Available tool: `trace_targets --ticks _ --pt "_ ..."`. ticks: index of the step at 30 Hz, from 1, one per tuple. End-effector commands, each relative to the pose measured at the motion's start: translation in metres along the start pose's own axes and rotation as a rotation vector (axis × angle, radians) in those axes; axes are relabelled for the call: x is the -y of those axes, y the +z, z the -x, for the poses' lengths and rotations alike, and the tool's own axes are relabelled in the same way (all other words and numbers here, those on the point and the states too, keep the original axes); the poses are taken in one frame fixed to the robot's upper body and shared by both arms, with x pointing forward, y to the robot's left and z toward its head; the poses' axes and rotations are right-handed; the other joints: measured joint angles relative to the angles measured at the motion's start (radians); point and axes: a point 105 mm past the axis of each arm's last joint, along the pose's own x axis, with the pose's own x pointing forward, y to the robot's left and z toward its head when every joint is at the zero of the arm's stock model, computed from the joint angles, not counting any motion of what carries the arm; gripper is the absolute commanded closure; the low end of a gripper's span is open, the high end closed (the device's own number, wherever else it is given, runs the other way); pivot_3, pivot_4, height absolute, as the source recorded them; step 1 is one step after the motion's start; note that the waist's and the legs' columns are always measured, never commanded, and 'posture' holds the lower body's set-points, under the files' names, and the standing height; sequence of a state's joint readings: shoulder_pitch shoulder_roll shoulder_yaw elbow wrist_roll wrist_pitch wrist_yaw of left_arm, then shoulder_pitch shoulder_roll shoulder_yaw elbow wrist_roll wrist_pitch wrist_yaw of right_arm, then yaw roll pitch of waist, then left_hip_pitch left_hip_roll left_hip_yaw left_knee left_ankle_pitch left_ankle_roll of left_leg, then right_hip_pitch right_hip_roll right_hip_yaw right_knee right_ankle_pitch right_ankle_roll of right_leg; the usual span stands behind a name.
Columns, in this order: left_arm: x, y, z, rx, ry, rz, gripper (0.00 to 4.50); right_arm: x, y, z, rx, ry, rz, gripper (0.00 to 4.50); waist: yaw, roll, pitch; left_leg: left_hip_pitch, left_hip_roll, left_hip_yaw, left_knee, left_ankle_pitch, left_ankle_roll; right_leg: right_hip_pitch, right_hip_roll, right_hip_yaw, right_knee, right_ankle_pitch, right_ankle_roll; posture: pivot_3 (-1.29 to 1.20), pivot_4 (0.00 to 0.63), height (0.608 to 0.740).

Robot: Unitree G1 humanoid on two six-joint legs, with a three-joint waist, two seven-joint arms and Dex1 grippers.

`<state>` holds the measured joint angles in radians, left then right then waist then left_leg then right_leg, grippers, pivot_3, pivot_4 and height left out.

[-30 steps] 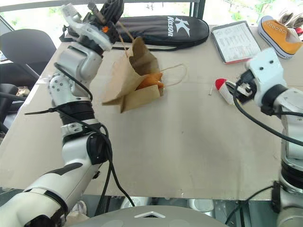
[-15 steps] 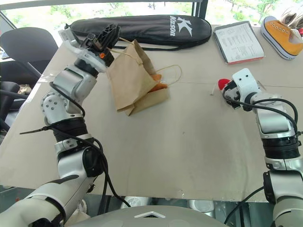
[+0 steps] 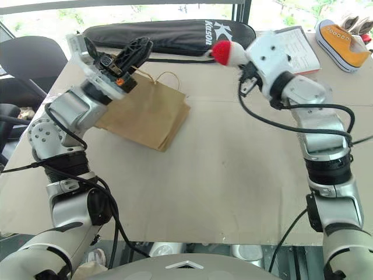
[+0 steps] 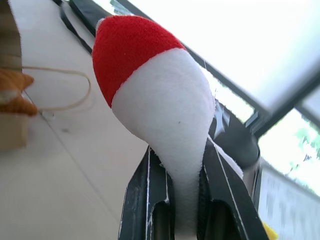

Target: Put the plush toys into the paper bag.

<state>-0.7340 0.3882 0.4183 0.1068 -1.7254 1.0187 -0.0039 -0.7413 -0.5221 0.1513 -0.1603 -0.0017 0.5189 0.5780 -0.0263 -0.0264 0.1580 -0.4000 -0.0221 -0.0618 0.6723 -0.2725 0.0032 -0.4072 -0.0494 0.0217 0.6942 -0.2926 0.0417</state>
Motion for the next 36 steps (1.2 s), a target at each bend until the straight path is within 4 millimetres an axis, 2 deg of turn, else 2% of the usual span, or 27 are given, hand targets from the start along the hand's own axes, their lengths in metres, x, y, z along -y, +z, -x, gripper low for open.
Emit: trace_targets --ticks 1,5,7,11,17,24,29,31,32,33,35,36 --pt "0.029 -0.009 -0.010 -0.085 -0.140 -0.038 4.50 0.000 -0.008 -0.011 -0.017 0.012 0.100 4.46 0.004 0.000 0.000 0.000 -0.001 0.000 0.000 0.000 0.000 0.000 -0.001 0.000 0.000 0.000 0.000 0.00 0.150 0.740" --pt "0.035 -0.014 -0.017 -0.130 -0.197 -0.032 4.50 -0.001 -0.010 -0.028 -0.004 0.070 0.123 4.46 0.005 0.000 0.001 0.000 -0.001 0.002 0.000 0.000 0.000 -0.001 -0.001 0.000 0.000 0.000 0.000 0.00 0.150 0.740" --pt "0.035 -0.014 -0.018 -0.134 -0.206 -0.027 4.50 -0.004 -0.011 -0.035 0.003 0.107 0.066 4.46 -0.003 0.000 0.001 0.000 0.000 0.002 0.000 0.000 0.000 -0.001 -0.001 0.000 0.000 0.000 0.000 0.00 0.150 0.740" --pt "0.037 -0.022 -0.021 -0.152 -0.227 -0.023 4.50 -0.038 0.000 -0.055 0.048 0.315 0.090 4.46 -0.021 0.000 0.001 0.001 0.001 0.002 -0.001 0.000 0.000 -0.001 0.000 0.001 0.000 0.000 0.000 0.00 0.150 0.740" --pt "0.037 -0.029 -0.026 -0.153 -0.238 -0.020 4.50 -0.090 0.006 -0.050 0.098 0.622 0.213 4.46 -0.016 0.000 0.001 0.000 0.001 0.001 -0.001 0.000 0.000 -0.001 -0.001 0.000 0.000 0.000 0.000 0.00 0.150 0.740" --pt "0.033 -0.039 -0.033 -0.109 -0.223 -0.002 4.50 -0.108 0.009 -0.045 0.135 0.672 0.256 4.46 -0.014 0.000 0.001 0.000 0.001 0.000 -0.001 0.000 0.000 -0.001 -0.002 0.000 0.000 0.000 0.000 0.00 0.150 0.740" --pt "0.034 -0.048 -0.036 -0.113 -0.228 0.025 4.50 -0.135 0.013 -0.053 0.132 0.784 0.290 4.46 -0.018 0.000 0.001 0.000 0.002 0.001 -0.001 0.000 0.000 -0.001 -0.001 0.000 0.000 0.000 0.000 0.00 0.150 0.740" --pt "0.035 -0.052 -0.039 -0.126 -0.238 0.033 4.50 -0.146 0.021 -0.063 0.180 0.796 0.258 3.71 -0.019 0.000 0.001 0.000 0.002 0.001 0.000 0.000 -0.001 -0.001 -0.001 0.000 0.001 0.000 0.000 0.00 0.150 0.740" --pt "0.036 -0.054 -0.040 -0.131 -0.240 0.035 4.50 -0.149 0.019 -0.066 0.181 0.793 0.261 3.55 -0.019 0.000 0.001 0.000 0.002 0.001 0.000 0.000 -0.001 -0.001 -0.001 0.000 0.001 0.000 0.000 0.00 0.150 0.740" --pt "0.036 -0.056 -0.040 -0.136 -0.240 0.035 4.50 -0.151 0.016 -0.068 0.177 0.793 0.266 3.18 -0.018 0.000 0.001 0.000 0.002 0.001 0.000 0.000 -0.001 -0.001 -0.001 0.000 0.001 0.000 0.000 0.00 0.150 0.740" --pt "0.035 -0.057 -0.039 -0.139 -0.236 0.033 4.50 -0.152 0.014 -0.069 0.185 0.787 0.259 2.10 -0.015 0.000 0.001 0.001 0.001 0.001 0.000 0.000 -0.001 -0.001 -0.001 0.000 0.000 0.000 0.000 0.00 0.150 0.740" --pt "0.034 -0.057 -0.038 -0.136 -0.229 0.032 4.50 -0.151 0.015 -0.068 0.198 0.776 0.251 1.76 -0.013 0.000 0.001 0.000 0.001 0.001 0.000 0.000 -0.001 -0.001 -0.001 0.000 0.000 0.000 0.000 0.00 0.150 0.740"
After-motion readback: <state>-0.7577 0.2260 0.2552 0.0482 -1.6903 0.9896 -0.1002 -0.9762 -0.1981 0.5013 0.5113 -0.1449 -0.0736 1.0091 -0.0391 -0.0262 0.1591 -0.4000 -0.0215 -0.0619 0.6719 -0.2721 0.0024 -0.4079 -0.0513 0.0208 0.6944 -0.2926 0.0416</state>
